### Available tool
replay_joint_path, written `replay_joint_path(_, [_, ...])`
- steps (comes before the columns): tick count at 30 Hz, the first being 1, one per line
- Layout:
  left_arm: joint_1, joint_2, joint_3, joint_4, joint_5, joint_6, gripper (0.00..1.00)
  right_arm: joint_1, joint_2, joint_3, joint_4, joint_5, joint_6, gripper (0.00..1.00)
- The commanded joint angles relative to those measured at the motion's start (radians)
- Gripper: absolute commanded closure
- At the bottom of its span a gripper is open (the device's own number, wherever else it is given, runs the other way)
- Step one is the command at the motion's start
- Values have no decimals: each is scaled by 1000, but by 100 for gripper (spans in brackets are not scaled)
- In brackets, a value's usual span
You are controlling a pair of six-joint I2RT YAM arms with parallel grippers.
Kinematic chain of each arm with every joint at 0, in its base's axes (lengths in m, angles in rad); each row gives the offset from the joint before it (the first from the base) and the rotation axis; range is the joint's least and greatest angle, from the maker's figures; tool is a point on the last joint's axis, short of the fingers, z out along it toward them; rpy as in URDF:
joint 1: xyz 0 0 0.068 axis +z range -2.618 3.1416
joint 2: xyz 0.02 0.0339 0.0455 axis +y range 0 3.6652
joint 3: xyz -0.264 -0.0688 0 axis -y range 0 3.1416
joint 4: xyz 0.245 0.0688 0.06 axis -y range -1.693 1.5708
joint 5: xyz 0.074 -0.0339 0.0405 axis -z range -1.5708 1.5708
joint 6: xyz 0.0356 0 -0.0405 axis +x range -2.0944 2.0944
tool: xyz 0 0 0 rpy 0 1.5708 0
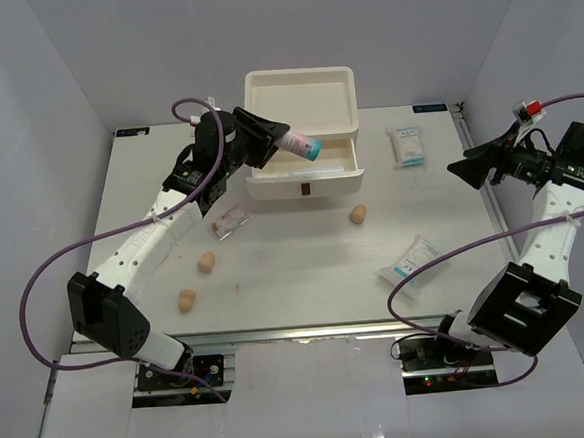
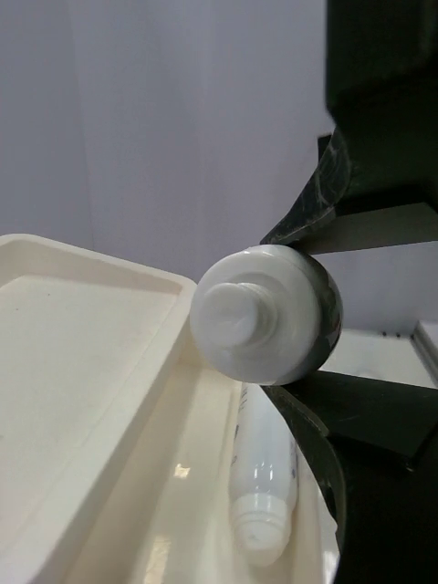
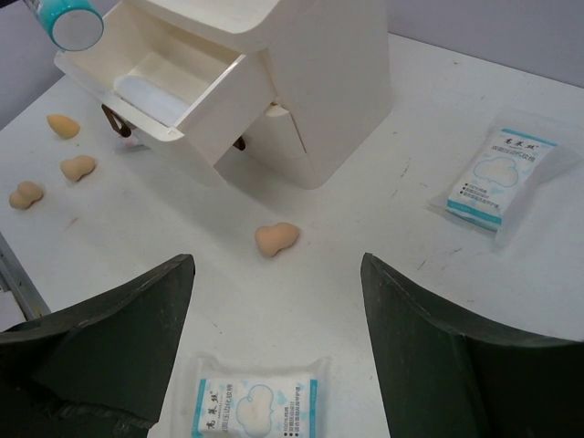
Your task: Organize the makeup
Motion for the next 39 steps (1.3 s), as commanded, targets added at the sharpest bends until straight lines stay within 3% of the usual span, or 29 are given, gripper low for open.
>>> replay_joint_path(1, [-24,-52,-26,7,-27,-386,100,-1,-34,-23,44,-39,22,20])
replay_joint_path(4, [-22,-31,-34,15,-35,-502,100,-1,-40,-37,53,-44,31,20])
replay_joint_path(10, [-22,28,-25,-3,1,-593,97,0,-56,-61,57,-47,33,20])
replay_joint_path(16, [-22,43,-54,27,0,-625,40,-1,-63,-76,55,-56,31,20])
replay_joint_path(17, [-22,50,-51,42,2,-624,35,0,-63,-76,57,-56,30,20])
replay_joint_path(23, [-22,52,-32,48,49,-609,17,1,-61,-63,56,-56,28,20])
replay_joint_path(29, [-22,19,-24,42,54,-579,14,36,-67,-60,38,-90,-2,20])
replay_joint_path(31, [-21,4,-11,54,54,-539,14,77,-76,-52,-27,-141,-81,21])
replay_joint_path(34, [-10,-16,-5,132,68,-383,14,207,-79,-4,-268,-151,-410,23])
replay_joint_path(36, [0,-31,0,178,103,-196,15,344,-70,39,-442,-40,-777,25])
replay_joint_path(39, [8,-53,26,214,154,59,20,539,-48,74,-557,87,-977,33])
